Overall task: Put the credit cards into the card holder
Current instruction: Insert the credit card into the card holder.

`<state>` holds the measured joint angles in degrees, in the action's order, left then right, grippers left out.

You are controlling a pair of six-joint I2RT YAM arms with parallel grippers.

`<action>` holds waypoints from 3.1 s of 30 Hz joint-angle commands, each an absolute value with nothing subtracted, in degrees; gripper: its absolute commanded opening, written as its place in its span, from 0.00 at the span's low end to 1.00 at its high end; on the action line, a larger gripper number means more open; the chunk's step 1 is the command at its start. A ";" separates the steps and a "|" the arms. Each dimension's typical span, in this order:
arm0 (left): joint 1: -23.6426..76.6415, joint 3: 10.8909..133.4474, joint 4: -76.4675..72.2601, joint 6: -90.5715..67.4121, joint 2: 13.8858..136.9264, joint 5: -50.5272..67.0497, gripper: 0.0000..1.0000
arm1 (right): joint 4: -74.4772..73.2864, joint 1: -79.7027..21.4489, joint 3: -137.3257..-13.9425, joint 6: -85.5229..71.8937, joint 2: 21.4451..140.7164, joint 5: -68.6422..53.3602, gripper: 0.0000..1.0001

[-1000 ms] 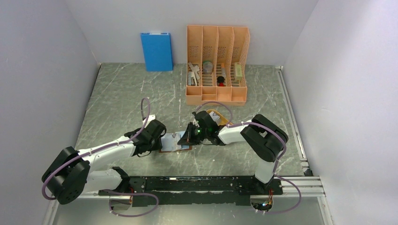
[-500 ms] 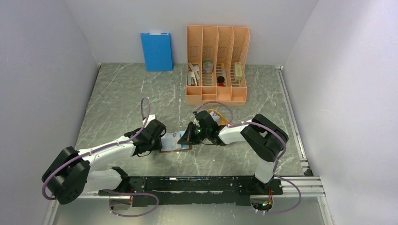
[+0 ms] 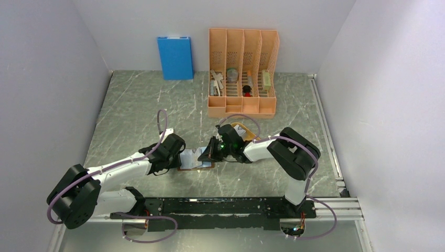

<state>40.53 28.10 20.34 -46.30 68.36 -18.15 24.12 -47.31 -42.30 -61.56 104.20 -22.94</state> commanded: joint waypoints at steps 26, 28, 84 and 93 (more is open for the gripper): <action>40.25 26.55 20.01 -46.43 68.95 -15.16 0.35 | 20.95 -47.91 -39.34 -63.37 104.04 -16.10 0.00; 40.25 26.53 20.02 -46.42 69.06 -15.12 0.35 | 21.08 -47.90 -39.04 -63.28 103.85 -16.08 0.00; 40.25 25.30 18.40 -47.16 67.19 -12.25 0.30 | 13.27 -52.62 -47.61 -59.79 105.80 -19.25 0.35; 40.24 25.05 17.66 -47.00 66.99 -11.22 0.22 | 11.16 -53.63 -51.33 -58.26 108.43 -20.57 0.35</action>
<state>40.27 26.50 17.43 -46.54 67.05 -14.63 14.02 -52.60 -49.43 -60.07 106.21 -20.51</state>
